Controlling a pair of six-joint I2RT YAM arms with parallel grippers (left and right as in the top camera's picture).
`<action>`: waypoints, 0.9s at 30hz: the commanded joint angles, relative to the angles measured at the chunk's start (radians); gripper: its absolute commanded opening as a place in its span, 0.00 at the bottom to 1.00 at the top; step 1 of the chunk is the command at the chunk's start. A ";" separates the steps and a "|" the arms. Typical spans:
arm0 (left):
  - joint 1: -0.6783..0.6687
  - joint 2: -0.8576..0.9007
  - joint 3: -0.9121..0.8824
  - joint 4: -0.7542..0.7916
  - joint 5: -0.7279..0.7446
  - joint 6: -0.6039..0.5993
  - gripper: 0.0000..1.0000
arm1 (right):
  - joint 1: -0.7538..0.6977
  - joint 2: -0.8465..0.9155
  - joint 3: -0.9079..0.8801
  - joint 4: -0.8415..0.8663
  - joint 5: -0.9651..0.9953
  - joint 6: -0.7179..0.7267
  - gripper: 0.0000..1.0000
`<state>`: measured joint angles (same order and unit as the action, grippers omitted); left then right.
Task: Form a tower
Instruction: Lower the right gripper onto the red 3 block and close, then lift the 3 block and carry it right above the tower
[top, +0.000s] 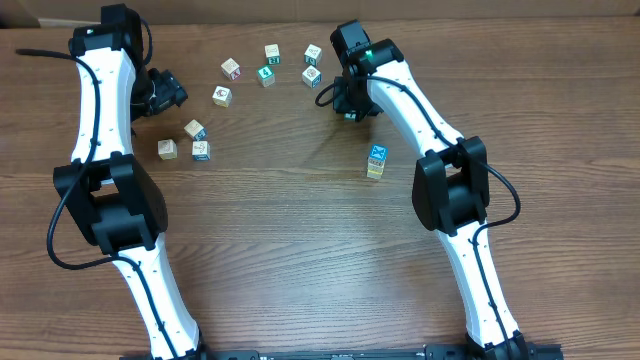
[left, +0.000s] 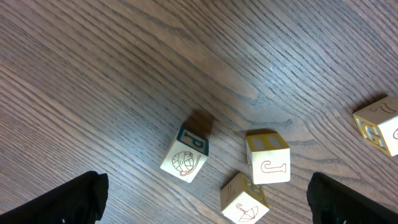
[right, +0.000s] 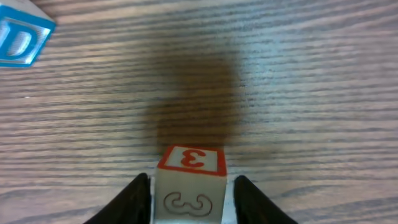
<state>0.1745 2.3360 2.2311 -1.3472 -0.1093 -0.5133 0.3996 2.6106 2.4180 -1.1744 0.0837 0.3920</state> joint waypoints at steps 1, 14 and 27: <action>-0.005 0.012 0.021 -0.002 -0.005 0.023 1.00 | -0.003 0.006 -0.017 0.006 0.018 0.001 0.36; -0.005 0.012 0.021 -0.002 -0.005 0.023 1.00 | -0.003 -0.051 -0.013 0.019 0.017 0.000 0.44; -0.005 0.012 0.021 -0.002 -0.005 0.023 0.99 | -0.003 -0.074 -0.014 0.032 0.021 0.001 0.34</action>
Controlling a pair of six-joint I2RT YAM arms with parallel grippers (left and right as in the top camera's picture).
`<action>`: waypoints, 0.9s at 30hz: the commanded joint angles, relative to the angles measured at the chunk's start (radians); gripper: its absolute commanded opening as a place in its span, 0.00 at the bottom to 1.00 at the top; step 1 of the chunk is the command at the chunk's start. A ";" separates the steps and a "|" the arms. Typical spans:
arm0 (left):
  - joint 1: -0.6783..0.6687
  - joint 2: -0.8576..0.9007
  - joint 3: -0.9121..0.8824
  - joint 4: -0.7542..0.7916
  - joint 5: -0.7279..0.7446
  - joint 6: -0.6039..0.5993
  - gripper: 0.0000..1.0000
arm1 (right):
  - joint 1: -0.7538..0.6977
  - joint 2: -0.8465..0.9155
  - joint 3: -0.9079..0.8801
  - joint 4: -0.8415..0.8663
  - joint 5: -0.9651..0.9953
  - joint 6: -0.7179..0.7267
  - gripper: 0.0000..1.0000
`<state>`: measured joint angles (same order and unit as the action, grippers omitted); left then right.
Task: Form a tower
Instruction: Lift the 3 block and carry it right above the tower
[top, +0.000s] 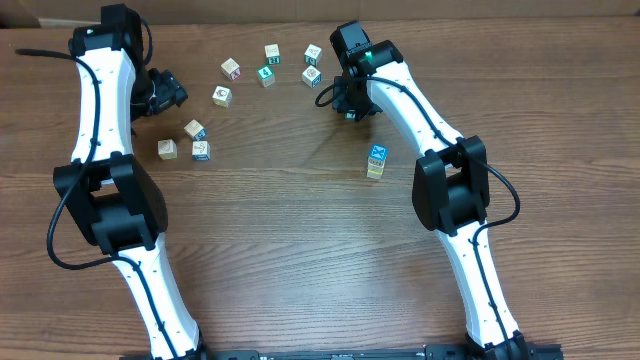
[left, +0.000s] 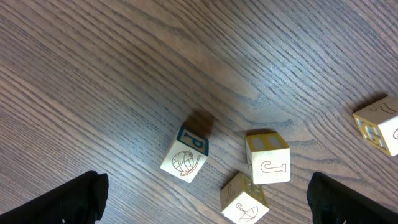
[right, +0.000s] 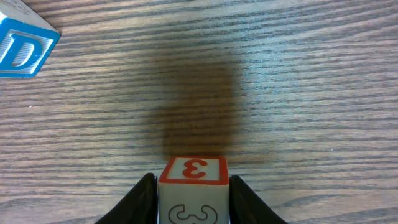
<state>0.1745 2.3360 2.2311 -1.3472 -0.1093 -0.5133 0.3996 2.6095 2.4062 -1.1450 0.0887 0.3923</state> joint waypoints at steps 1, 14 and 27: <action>-0.005 0.012 0.021 -0.002 -0.005 0.023 1.00 | -0.003 -0.087 -0.002 0.002 0.016 0.000 0.33; -0.005 0.012 0.021 -0.002 -0.005 0.023 1.00 | -0.003 -0.441 -0.002 -0.294 0.016 0.100 0.23; -0.005 0.012 0.021 -0.002 -0.005 0.023 0.99 | 0.003 -0.465 -0.113 -0.523 -0.008 0.401 0.22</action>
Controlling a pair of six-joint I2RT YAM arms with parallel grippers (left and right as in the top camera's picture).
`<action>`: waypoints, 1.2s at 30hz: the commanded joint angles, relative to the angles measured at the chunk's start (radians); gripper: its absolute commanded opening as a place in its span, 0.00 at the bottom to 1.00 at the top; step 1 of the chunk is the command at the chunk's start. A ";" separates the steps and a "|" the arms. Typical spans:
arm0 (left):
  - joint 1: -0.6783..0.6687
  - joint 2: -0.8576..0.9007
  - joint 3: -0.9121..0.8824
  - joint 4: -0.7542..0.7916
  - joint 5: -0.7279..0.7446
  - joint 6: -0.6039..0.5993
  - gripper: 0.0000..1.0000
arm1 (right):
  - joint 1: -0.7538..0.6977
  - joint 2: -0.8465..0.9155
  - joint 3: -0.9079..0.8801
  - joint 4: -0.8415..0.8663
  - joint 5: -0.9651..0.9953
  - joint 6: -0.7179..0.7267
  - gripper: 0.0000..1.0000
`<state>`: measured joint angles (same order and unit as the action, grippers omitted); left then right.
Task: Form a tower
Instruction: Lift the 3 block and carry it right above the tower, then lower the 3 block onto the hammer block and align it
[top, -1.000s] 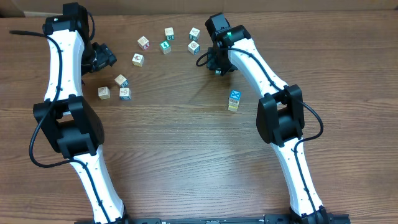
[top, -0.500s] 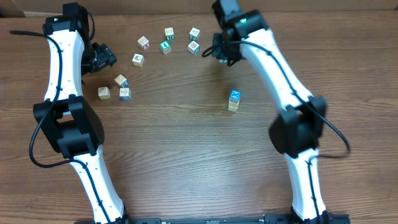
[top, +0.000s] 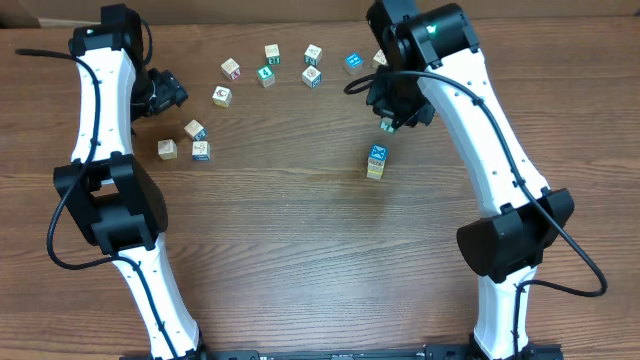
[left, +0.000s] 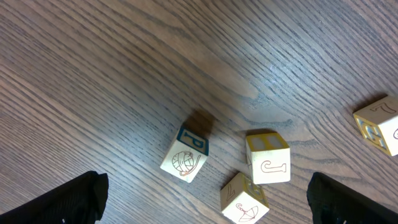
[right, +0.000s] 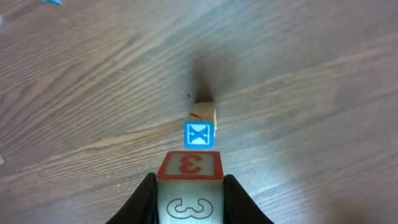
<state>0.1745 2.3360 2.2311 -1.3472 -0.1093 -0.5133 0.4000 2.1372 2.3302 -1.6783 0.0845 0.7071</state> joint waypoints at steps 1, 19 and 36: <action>-0.005 0.012 0.021 -0.002 -0.005 0.023 1.00 | 0.003 0.008 -0.049 0.018 -0.004 0.094 0.22; -0.005 0.012 0.021 -0.002 -0.005 0.023 0.99 | 0.005 0.008 -0.322 0.216 -0.011 0.099 0.22; -0.005 0.012 0.021 -0.002 -0.005 0.023 1.00 | 0.005 0.008 -0.334 0.252 -0.053 0.017 0.22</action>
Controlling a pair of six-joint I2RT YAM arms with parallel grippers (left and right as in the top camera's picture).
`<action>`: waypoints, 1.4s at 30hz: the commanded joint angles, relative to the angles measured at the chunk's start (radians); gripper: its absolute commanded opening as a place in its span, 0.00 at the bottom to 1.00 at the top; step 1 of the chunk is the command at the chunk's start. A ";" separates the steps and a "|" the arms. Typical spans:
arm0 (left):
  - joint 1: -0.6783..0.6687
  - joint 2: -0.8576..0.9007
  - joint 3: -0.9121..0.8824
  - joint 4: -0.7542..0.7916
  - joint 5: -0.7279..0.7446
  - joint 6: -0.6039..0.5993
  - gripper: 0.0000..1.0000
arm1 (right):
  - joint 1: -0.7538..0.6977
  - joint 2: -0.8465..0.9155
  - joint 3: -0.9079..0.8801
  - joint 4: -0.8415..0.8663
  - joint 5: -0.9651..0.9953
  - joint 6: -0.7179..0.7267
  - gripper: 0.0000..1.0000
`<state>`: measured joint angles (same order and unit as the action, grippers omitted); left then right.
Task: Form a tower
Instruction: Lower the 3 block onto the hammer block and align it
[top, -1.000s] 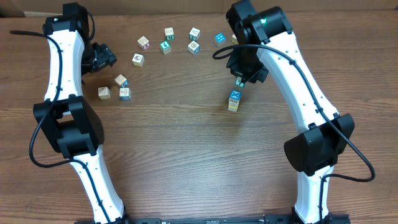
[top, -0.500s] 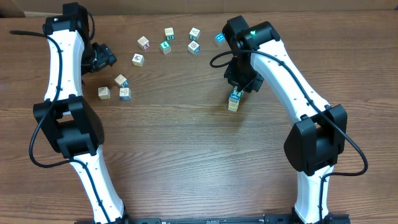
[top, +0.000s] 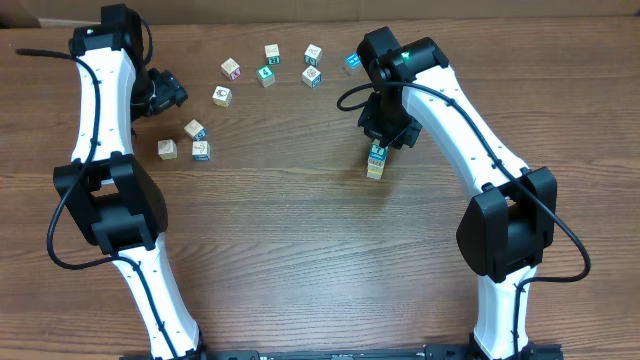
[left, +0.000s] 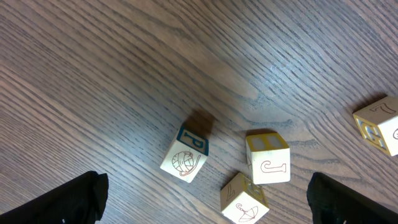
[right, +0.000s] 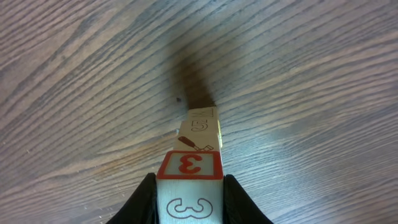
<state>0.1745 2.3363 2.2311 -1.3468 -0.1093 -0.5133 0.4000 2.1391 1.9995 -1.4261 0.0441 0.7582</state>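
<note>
My right gripper (right: 189, 202) is shut on a white block with a red 3 (right: 189, 180). It holds the block directly over a short stack of blocks (right: 200, 130) on the table. The stack's top is hidden under the 3 block, and I cannot tell whether they touch. From overhead, the right gripper (top: 386, 133) sits just above the stack (top: 375, 168). My left gripper (left: 205, 205) stands open at the far left (top: 165, 92), above three loose blocks: a blue-topped one (left: 185, 155), a yellow J block (left: 268, 158) and an umbrella block (left: 244, 198).
Several loose blocks lie along the back of the table, among them a green one (top: 266, 75), a white one (top: 313, 53) and a blue one (top: 352, 62). Another block (left: 379, 124) lies at the right edge of the left wrist view.
My right gripper, still shut on the 3 block, has moved from a little behind and above the stack to right over it and lower. The stack's blue X top is now covered. The left arm is unchanged.
My right gripper was shut on the 3 block low over the table near the loose blocks at the back, and stayed there. Then it held the block high, near the stack with its blue X top. Now the block is directly over the stack. The left gripper stayed open and still.
</note>
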 joint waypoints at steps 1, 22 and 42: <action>-0.005 0.011 0.021 -0.002 -0.005 0.023 1.00 | 0.005 0.006 -0.003 0.000 -0.012 -0.034 0.22; -0.005 0.011 0.021 -0.002 -0.005 0.023 1.00 | 0.005 0.006 -0.003 -0.011 -0.012 -0.034 0.28; -0.005 0.011 0.021 -0.002 -0.005 0.023 1.00 | 0.005 0.006 -0.003 0.000 -0.008 -0.055 0.34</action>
<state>0.1745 2.3363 2.2311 -1.3468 -0.1093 -0.5133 0.4000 2.1391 1.9995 -1.4311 0.0299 0.7059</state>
